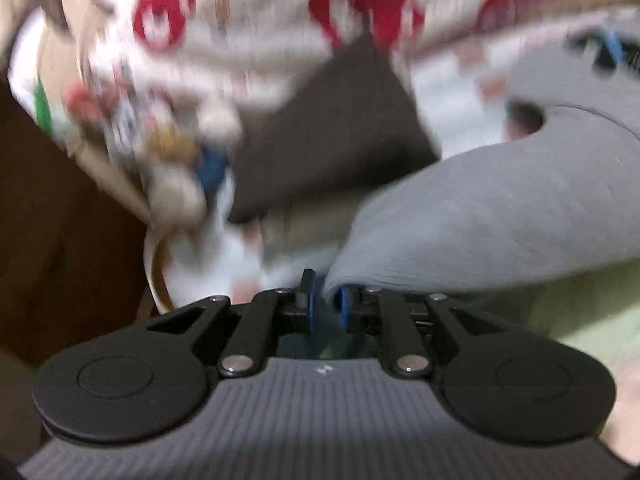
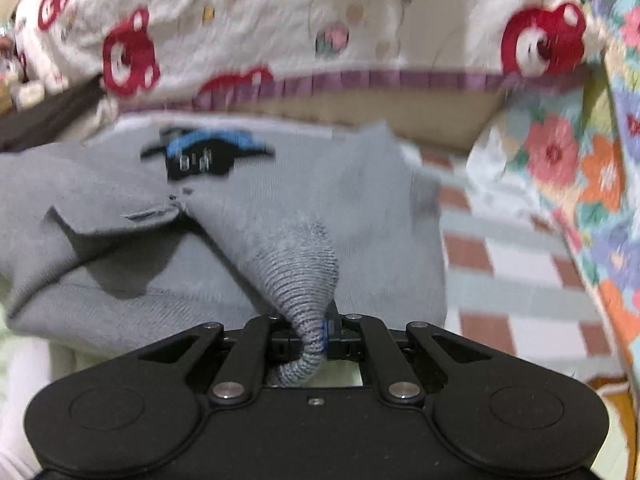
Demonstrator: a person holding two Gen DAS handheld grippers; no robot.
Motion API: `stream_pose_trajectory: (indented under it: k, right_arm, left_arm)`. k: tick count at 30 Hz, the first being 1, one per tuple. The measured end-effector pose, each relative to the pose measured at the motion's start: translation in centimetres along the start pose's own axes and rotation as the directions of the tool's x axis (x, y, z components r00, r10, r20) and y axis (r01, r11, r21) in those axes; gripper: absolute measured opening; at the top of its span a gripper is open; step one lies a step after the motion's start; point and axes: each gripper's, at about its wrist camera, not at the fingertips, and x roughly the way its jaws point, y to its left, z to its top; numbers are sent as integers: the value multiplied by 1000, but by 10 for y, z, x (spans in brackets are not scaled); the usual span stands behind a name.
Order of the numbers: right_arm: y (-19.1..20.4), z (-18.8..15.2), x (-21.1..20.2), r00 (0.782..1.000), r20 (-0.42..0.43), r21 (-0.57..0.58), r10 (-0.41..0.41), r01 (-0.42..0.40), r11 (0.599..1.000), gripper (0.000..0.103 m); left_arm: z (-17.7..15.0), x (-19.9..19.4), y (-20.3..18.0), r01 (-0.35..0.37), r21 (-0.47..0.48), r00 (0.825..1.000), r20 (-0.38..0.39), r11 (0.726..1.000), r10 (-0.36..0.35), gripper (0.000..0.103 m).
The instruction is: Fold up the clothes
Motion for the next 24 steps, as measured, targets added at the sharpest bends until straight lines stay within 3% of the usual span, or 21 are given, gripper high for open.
stream_pose_trajectory:
  k: [3,8,10,14,16,18,20,21,24]
  right_arm:
    - [2,-4,5,1000,-24,-24,-5,4,1000,6]
    - [6,-12,14,998,-64,-63,-14,10,998,6]
    - [7,-15,17,997,-80,-79,-18,11,997,6]
    - [9,-21,24,994,-111,-104,-23,12,994,6]
    - [1,-26,26,992,-128,-33,11,-15,999,6]
    - [-8,-31,29,989,-143,39,46,-41,998,7]
    - [-15,-33,31,986,-154,82,69,-56,995,8]
    - [-17,-33,31,985,-158,89,73,-59,994,14]
    - [-16,-34,29,985,-161,46,61,-54,997,21]
  left_arm:
    - [-17,10,15,86,-147,991,-91,985,-100,15]
    - [1,-24,9,-21,-78,1000,14,997,22,21]
    - [15,-39,9,9,-113,999,42,994,-5,21]
    - [33,-69,-14,28,-114,991,134,993,-13,52]
    - [40,-82,-28,48,-109,984,175,993,-28,54]
    - [46,-88,-47,121,-103,976,192,987,-100,55]
    - [57,-88,-68,246,-92,957,184,965,-227,55]
    - [62,-88,-81,304,-67,941,178,950,-288,55]
    - [76,-91,-130,455,62,875,153,888,-459,58]
